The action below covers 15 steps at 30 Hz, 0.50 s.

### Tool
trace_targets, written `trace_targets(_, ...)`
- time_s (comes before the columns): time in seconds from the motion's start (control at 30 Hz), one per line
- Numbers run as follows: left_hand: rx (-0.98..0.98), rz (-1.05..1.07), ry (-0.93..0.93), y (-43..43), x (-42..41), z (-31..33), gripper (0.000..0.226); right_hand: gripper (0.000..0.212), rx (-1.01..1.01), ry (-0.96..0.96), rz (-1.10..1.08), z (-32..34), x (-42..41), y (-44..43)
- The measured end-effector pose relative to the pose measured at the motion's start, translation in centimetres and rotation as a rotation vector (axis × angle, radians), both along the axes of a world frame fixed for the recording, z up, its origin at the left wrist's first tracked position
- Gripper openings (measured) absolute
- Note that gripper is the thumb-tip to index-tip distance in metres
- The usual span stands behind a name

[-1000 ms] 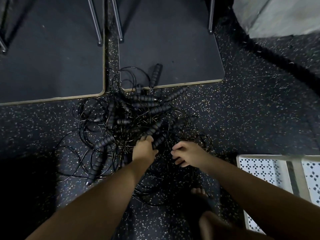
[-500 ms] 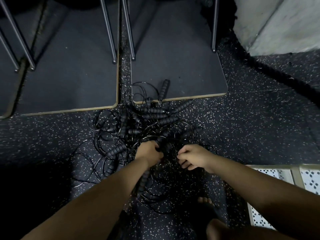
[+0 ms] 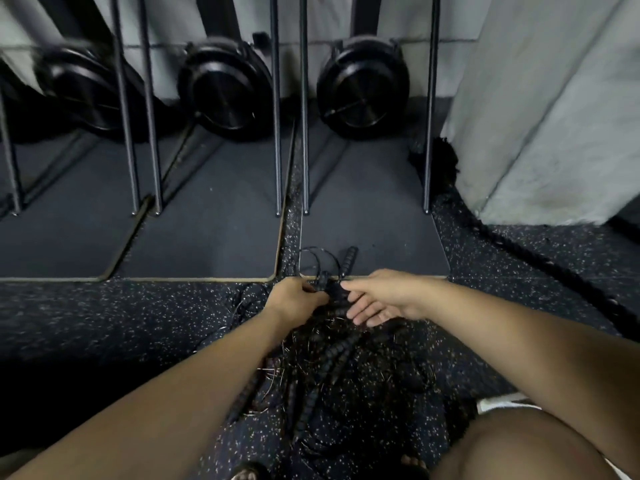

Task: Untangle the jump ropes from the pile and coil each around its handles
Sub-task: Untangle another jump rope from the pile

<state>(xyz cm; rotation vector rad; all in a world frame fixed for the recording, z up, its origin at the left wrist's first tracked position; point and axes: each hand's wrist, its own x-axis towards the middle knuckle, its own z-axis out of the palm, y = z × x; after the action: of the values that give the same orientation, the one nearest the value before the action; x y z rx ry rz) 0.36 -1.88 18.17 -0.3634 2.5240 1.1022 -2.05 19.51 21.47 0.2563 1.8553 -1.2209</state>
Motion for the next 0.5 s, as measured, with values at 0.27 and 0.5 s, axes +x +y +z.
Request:
trace_targets(0.27,0.452,0.108,0.095,-0.5,3.2,10.5,0.016,0.041,-0.139,0.082,-0.230,9.4,4.1,-5.0)
trace_targets(0.5,0.318,-0.098,0.392,-1.2,8.1,17.0,0.013,0.018,-0.274,0.353,-0.517,14.2,8.2,-7.5)
